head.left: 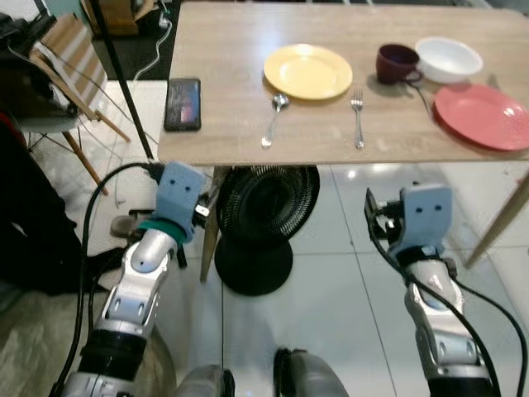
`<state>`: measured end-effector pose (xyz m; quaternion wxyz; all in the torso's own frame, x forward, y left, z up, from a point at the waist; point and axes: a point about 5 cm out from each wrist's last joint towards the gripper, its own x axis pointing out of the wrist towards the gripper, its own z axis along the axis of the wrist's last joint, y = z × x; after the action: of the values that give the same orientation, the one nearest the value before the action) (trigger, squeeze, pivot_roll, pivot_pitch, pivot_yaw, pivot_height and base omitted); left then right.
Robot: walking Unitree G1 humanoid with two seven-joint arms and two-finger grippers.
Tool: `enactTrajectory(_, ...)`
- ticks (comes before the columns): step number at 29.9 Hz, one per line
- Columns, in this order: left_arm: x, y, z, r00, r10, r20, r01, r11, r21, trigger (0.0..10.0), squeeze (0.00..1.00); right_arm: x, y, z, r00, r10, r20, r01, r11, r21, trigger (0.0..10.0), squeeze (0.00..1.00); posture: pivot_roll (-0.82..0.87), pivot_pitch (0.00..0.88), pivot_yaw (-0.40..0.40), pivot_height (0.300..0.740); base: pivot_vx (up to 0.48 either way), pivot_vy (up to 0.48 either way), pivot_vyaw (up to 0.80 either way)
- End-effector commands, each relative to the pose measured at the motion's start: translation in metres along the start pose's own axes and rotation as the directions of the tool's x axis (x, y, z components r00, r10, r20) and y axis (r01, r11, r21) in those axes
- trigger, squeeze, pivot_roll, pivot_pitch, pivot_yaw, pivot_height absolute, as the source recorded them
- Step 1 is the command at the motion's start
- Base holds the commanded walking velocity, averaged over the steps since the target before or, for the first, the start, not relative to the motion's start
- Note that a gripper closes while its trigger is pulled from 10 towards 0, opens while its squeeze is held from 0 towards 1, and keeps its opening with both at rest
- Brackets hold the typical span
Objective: Setting the table
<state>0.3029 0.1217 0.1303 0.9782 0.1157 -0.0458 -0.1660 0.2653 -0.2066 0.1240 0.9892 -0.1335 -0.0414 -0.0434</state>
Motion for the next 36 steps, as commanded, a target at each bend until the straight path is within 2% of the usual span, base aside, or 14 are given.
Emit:
enactTrajectory(1,-0.006,-0.002,-0.005,1.0,-0.012,-0.013,0.012,1.0,0.015,10.0,0.0,-0.003,-0.005,0.003,0.999,-0.032,0.008,0.032,0.999,-0.006,10.0,0.0,-0.08,0.078,0.055,0.74,0.435,0.0,0.0)
enactTrajectory(7,-0.004,-0.002,-0.002,1.0,-0.021,-0.008,0.021,1.0,0.019,10.0,0.0,-0.004,-0.009,0.003,0.997,-0.073,0.015,0.073,0.997,0.001,10.0,0.0,-0.07,0.077,0.064,0.74,0.43,0.0,0.0)
enactTrajectory(16,0.005,0.009,0.006,1.0,0.001,0.018,-0.002,0.999,0.041,10.0,0.0,0.007,-0.005,0.018,0.993,-0.088,0.078,0.085,0.995,0.044,10.0,0.0,-0.05,0.073,0.057,0.74,0.388,0.0,0.0)
enactTrajectory(21,0.0,0.01,0.007,1.0,0.005,0.011,-0.005,0.999,0.05,10.0,0.0,0.009,0.006,0.025,0.995,-0.029,0.094,0.023,0.998,0.06,10.0,0.0,-0.03,0.08,0.048,0.74,0.0,0.0,0.0)
enactTrajectory(36,0.001,0.011,0.008,1.0,0.012,0.014,-0.013,0.999,0.049,10.0,0.0,0.013,0.02,0.028,0.995,0.005,0.097,-0.012,0.997,0.072,10.0,0.0,-0.03,0.075,0.046,0.74,0.0,0.0,0.0)
